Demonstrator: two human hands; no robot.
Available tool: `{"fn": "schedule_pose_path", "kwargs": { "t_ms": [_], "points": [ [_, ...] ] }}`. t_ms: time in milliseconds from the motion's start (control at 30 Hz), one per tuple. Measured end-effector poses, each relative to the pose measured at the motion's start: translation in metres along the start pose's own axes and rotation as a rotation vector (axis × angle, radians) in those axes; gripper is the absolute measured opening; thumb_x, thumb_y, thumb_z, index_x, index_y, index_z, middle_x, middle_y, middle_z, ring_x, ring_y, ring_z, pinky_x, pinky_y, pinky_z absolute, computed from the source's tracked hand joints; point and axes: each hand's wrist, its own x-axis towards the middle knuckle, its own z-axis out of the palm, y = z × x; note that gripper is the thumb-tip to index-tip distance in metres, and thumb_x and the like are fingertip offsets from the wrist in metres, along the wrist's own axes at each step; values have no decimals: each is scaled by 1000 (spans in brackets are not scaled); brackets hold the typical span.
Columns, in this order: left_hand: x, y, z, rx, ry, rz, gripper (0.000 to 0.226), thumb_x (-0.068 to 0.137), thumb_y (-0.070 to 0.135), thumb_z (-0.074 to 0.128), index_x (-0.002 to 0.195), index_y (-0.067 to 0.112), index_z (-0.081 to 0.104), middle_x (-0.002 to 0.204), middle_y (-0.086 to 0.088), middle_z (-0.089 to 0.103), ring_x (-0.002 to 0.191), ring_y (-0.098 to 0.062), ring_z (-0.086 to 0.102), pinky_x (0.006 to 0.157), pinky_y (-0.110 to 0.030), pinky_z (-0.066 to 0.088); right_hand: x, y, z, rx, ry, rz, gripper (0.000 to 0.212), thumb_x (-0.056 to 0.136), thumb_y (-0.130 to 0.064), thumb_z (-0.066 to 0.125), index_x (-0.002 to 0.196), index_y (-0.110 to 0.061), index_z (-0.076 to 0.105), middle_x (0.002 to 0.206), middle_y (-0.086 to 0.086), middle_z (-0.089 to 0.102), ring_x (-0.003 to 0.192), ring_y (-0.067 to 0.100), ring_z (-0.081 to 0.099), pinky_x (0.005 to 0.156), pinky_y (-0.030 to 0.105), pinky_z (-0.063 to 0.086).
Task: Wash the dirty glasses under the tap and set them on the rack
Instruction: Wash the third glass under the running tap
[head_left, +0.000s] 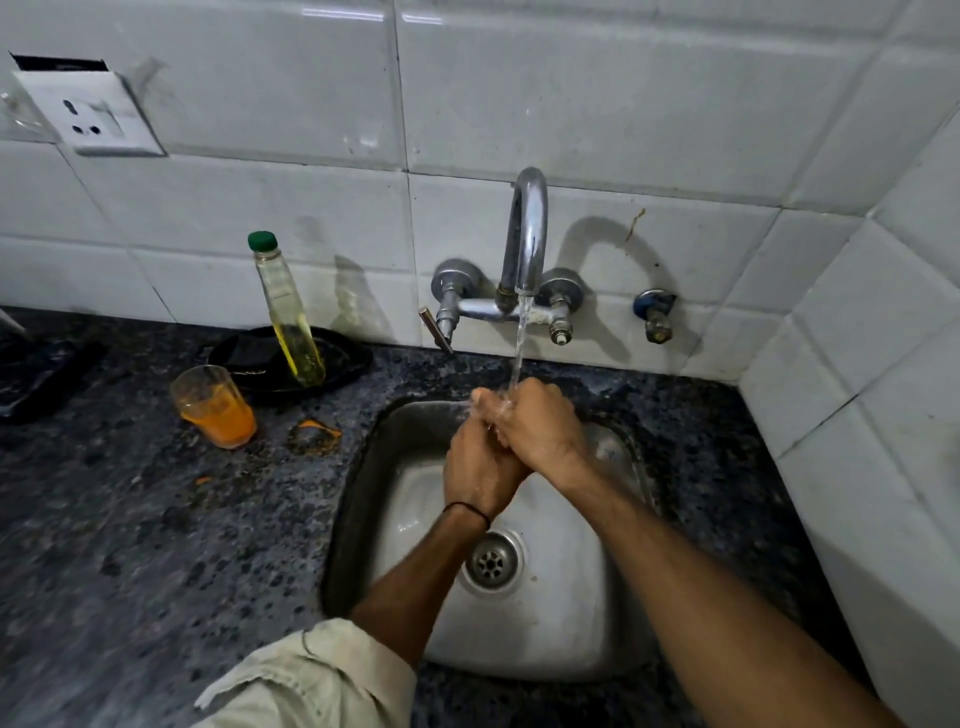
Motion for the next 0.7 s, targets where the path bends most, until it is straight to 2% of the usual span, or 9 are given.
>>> {"fn": "schedule_pose_path", "kwargs": {
  "t_ms": [67,200,233,300,433,500,567,633,700],
  "points": [
    [5,-9,-2,-189,-141,-27,46,71,35,79,110,30,55,97,5,71,90,-10,68,78,-33,57,4,1,-10,-24,-68,-95,52,94,-51,49,65,-13,67,66,4,68,65,21,65,74,37,56],
    [9,-16,-31,-636,-664,-202,45,77,20,77,119,17,61,108,-5,71,100,-22,68,82,-36,56,4,8,-39,207,-317,-270,45,97,-42,57,61,-18,67,56,-2,64,52,9,60,69,32,54],
    [8,-14,-34,-643,-683,-210,40,78,21,75,116,15,63,105,-7,71,96,-24,69,80,-37,57,4,9,-38,245,-296,-260,44,98,-40,58,60,-18,65,56,-1,64,51,10,60,69,32,55],
    [9,-10,-29,-518,-504,-198,37,74,25,78,108,17,65,99,-5,72,93,-25,70,80,-38,59,8,7,-29,224,-175,-201,44,97,-36,57,58,-16,63,58,6,65,54,21,62,69,37,57],
    [1,-3,-11,4,-63,-150,69,53,62,70,114,33,58,97,4,72,88,-17,68,79,-38,57,13,-5,-8,11,15,17,47,93,-45,55,56,-16,52,64,3,59,65,25,58,65,34,46],
    [-3,-9,-11,-133,-131,-135,69,55,56,76,118,34,57,99,5,72,91,-19,69,79,-41,59,11,-6,-5,-29,-3,-21,43,94,-42,54,61,-15,58,66,4,63,67,25,62,68,34,52],
    [-1,-17,-19,-388,-318,-185,67,59,40,83,120,24,60,104,2,72,95,-20,70,84,-42,59,7,-4,-10,13,-155,-142,43,96,-40,54,64,-14,66,65,5,68,65,24,68,73,37,59],
    [2,-25,-31,-495,-493,-232,57,67,30,84,118,18,63,107,-3,72,99,-22,69,89,-44,57,6,1,-17,101,-350,-239,42,96,-41,58,66,-16,72,65,3,72,65,19,70,75,36,60],
    [2,-27,-36,-542,-541,-247,43,74,19,80,114,15,66,102,-6,73,96,-25,70,86,-41,58,6,1,-17,148,-368,-256,41,95,-38,59,66,-13,73,64,4,72,63,18,70,76,35,60]
  ]
}}
